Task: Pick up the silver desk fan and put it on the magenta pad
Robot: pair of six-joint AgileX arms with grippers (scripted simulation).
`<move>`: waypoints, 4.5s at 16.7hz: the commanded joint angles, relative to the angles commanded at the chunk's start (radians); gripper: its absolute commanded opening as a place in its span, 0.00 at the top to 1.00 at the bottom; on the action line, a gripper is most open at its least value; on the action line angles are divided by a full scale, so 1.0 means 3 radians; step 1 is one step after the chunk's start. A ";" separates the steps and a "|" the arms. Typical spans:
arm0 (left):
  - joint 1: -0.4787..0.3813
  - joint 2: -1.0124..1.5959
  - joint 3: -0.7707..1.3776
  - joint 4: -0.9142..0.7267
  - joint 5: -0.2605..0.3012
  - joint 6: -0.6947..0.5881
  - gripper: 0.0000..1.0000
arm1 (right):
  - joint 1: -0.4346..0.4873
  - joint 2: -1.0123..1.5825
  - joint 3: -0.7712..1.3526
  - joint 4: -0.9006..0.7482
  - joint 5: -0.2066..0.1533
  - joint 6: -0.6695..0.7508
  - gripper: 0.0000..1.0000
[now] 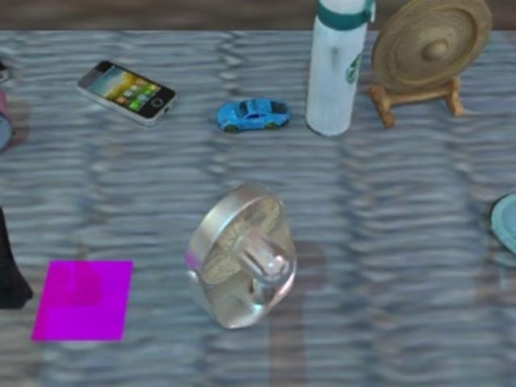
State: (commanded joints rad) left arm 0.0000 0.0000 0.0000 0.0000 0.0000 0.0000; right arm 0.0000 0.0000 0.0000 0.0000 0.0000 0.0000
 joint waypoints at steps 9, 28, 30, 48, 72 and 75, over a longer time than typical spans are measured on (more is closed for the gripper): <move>-0.0389 0.0977 0.0958 -0.0846 0.0004 0.0061 0.00 | 0.0000 0.0000 0.0000 0.0000 0.0000 0.0000 0.00; -0.2217 0.6552 0.6266 -0.4857 0.0007 0.0307 0.00 | 0.0000 0.0000 0.0000 0.0000 0.0000 0.0000 0.00; -0.2276 0.6693 0.6438 -0.4972 0.0007 0.0315 0.00 | 0.0000 0.0000 0.0000 0.0000 0.0000 0.0000 0.00; -0.2282 0.6673 0.5745 -0.4312 0.0007 0.0322 0.00 | 0.0000 0.0000 0.0000 0.0000 0.0000 0.0000 0.00; -0.2280 0.6673 0.5758 -0.4324 0.0006 0.0328 1.00 | 0.0000 0.0000 0.0000 0.0000 0.0000 0.0000 0.00; -0.2261 0.6693 0.6002 -0.4548 0.0006 0.0324 1.00 | 0.0000 0.0000 0.0000 0.0000 0.0000 0.0000 0.00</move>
State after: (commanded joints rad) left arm -0.6784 2.0078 1.8006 -1.3645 0.0017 0.0971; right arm 0.0000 0.0000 0.0000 0.0000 0.0000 0.0000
